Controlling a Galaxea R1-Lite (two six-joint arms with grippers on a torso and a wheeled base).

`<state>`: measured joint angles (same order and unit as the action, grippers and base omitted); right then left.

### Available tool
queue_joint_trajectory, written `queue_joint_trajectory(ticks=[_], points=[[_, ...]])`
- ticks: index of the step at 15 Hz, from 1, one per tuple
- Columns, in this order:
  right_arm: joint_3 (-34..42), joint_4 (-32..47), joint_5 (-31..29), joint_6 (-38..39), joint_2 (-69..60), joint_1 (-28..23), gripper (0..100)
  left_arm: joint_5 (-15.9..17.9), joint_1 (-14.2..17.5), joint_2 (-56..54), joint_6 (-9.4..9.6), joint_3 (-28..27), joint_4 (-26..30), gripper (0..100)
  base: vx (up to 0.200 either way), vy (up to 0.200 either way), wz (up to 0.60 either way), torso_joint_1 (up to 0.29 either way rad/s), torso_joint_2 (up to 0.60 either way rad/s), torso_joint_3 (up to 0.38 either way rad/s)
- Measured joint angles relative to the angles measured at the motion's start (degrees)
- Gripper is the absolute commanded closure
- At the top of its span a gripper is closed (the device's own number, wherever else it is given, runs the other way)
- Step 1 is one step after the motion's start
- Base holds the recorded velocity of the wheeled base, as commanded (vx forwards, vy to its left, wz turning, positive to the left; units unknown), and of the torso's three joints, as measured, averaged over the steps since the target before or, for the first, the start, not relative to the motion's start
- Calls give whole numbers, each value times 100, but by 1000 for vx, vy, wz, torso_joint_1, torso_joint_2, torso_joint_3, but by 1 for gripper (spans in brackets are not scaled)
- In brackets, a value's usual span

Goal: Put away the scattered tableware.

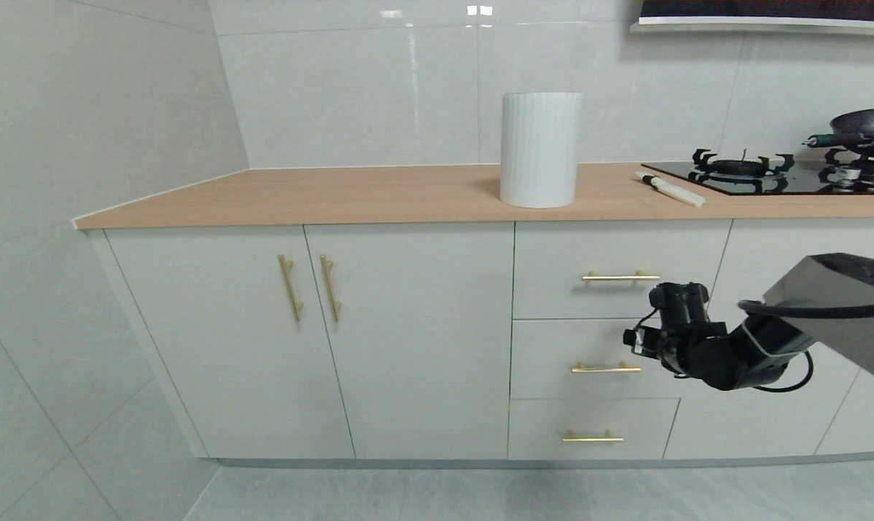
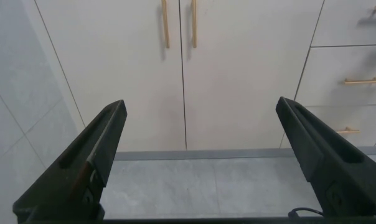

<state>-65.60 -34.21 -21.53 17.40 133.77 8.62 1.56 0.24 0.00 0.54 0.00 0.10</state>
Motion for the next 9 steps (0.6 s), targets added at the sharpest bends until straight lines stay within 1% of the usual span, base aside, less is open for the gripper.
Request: queue_joint_trajectory(ticks=[4, 7, 9], points=[[1604, 16, -17, -257, -2611, -24, 0, 0, 0, 0, 0, 0, 0, 0, 0, 0, 0, 0, 0, 0], [2669, 117, -28, -805, -4810, -138, 0, 0, 0, 0, 0, 0, 0, 0, 0, 0, 0, 0, 0, 0], [3294, 464, -30, -1203, -6329, -286, 0, 2, 0, 0, 0, 0, 0, 0, 0, 0, 0, 0, 0, 0]])
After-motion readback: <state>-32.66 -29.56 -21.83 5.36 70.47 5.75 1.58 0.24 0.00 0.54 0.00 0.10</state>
